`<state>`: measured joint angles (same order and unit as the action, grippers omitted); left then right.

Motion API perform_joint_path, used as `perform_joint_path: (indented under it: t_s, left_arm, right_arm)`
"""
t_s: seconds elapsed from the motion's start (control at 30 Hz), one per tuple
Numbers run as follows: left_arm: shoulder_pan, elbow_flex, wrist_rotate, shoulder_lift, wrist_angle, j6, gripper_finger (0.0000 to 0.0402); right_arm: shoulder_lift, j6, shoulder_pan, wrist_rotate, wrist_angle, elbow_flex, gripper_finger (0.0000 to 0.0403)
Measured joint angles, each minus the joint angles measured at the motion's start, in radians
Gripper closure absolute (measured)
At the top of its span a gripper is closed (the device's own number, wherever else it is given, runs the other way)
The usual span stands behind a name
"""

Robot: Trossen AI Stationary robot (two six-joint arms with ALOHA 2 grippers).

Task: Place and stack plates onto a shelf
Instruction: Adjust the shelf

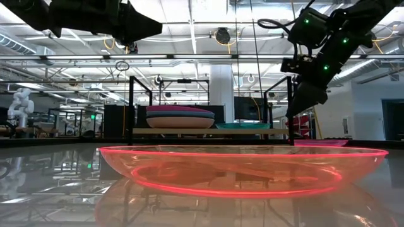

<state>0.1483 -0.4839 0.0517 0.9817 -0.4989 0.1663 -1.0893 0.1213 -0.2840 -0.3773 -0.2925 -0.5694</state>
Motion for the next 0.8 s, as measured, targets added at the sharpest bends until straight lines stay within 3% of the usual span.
perform_joint_path:
  t_s: [0.8]
  left_arm:
    - [0.001, 0.000, 0.000, 0.000, -0.009, 0.008, 0.0266]
  right_arm:
    - [-0.027, -0.057, -0.028, 0.052, 0.280, 0.000, 0.0248]
